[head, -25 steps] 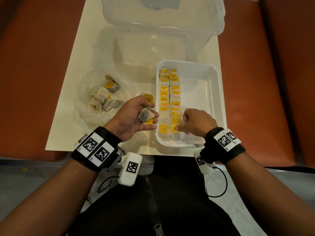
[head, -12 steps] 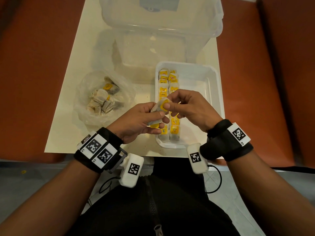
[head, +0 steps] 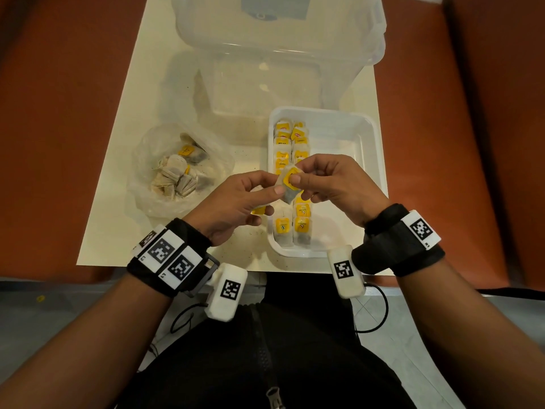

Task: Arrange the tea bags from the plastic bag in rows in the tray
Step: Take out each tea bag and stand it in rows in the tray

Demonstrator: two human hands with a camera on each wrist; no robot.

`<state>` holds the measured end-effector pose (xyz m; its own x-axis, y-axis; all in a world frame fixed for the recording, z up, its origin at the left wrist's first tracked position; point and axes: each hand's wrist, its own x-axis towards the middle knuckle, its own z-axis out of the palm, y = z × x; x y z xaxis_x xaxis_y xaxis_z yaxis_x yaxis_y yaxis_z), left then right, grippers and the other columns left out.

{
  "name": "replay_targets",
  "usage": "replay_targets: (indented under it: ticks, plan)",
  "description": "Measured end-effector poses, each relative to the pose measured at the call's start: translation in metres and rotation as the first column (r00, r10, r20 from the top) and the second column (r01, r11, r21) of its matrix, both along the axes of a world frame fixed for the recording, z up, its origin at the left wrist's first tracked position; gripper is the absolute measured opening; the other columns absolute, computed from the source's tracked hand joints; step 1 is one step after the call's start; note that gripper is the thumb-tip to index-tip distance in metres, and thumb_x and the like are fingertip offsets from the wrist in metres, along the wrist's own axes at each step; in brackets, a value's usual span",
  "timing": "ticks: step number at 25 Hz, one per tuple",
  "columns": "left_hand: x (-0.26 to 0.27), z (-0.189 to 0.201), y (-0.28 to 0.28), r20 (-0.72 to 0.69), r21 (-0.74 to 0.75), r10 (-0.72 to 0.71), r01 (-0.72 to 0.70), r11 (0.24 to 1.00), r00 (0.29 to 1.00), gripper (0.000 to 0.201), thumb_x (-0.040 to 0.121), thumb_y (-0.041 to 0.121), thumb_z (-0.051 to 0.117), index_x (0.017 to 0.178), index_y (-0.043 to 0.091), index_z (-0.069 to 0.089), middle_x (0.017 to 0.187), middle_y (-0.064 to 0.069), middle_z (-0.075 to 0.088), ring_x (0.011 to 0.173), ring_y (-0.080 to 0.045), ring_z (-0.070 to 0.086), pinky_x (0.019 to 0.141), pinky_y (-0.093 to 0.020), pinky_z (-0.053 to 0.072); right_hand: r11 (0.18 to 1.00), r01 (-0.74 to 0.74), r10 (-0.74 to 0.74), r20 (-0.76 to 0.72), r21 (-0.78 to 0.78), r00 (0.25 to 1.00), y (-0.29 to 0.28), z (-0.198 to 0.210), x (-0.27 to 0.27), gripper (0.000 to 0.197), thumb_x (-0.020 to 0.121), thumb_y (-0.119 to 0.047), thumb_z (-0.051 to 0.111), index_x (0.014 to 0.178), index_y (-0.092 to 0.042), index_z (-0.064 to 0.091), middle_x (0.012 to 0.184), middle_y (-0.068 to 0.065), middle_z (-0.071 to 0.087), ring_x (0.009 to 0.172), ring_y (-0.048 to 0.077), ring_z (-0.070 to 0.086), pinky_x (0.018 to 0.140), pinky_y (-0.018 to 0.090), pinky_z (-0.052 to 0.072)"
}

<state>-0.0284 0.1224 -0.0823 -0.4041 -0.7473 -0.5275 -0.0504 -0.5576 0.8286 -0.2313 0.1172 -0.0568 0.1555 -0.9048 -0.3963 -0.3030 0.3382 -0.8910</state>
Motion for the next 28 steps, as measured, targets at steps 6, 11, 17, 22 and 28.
replay_targets:
  ticks: [6,11,17,22,28]
  plan:
    - [-0.003,0.000,0.001,0.037,-0.003,0.055,-0.055,0.998,0.998,0.008,0.092,0.029,0.068,0.093,0.021,0.065,0.086,-0.001,0.074,0.059,-0.007,0.056,0.052,-0.019,0.042,0.999,-0.037,0.037,0.003,-0.019,0.999,0.003,0.003,0.001,0.004,0.090,-0.019,0.072,0.091,-0.015,0.071,0.077,-0.006,0.071,0.071,0.009,0.063,0.066,0.024,0.050]
    - [0.002,0.002,0.000,-0.087,0.111,0.112,-0.102,0.989,0.990,0.029,0.089,0.013,0.070,0.117,0.015,0.062,0.103,-0.011,0.067,0.084,-0.017,0.062,0.066,-0.026,0.058,0.986,0.161,-0.169,0.257,0.052,0.951,-0.004,0.016,-0.009,0.002,0.086,-0.015,0.070,0.085,-0.017,0.069,0.076,0.000,0.069,0.065,0.010,0.062,0.058,0.020,0.051]
    - [0.003,0.003,-0.002,-0.091,0.087,0.081,-0.073,0.994,0.993,0.029,0.090,0.007,0.065,0.118,0.016,0.067,0.110,-0.009,0.067,0.095,-0.018,0.061,0.082,-0.033,0.056,0.997,-0.070,0.071,-0.143,0.011,0.987,0.002,0.004,-0.010,0.013,0.088,-0.022,0.075,0.094,-0.011,0.073,0.077,0.002,0.071,0.065,0.005,0.062,0.061,0.019,0.047]
    - [-0.010,0.001,-0.004,-0.006,-0.015,0.006,-0.006,1.000,1.000,0.013,0.089,0.027,0.072,0.099,0.019,0.070,0.095,-0.002,0.070,0.081,-0.012,0.062,0.066,-0.025,0.052,0.998,-0.046,0.043,-0.093,-0.030,0.995,-0.001,0.005,-0.005,0.013,0.088,-0.024,0.074,0.096,-0.014,0.073,0.074,-0.004,0.069,0.066,0.007,0.062,0.061,0.019,0.048]
    - [-0.025,0.000,-0.014,0.025,-0.036,0.133,-0.132,0.991,0.991,0.015,0.092,0.028,0.070,0.083,0.021,0.060,0.075,0.008,0.065,0.062,-0.007,0.057,0.051,-0.019,0.045,0.996,0.061,-0.061,0.002,0.064,0.998,-0.004,-0.005,-0.013,0.017,0.088,-0.023,0.074,0.102,-0.014,0.073,0.086,-0.001,0.072,0.073,0.010,0.064,0.066,0.024,0.051]
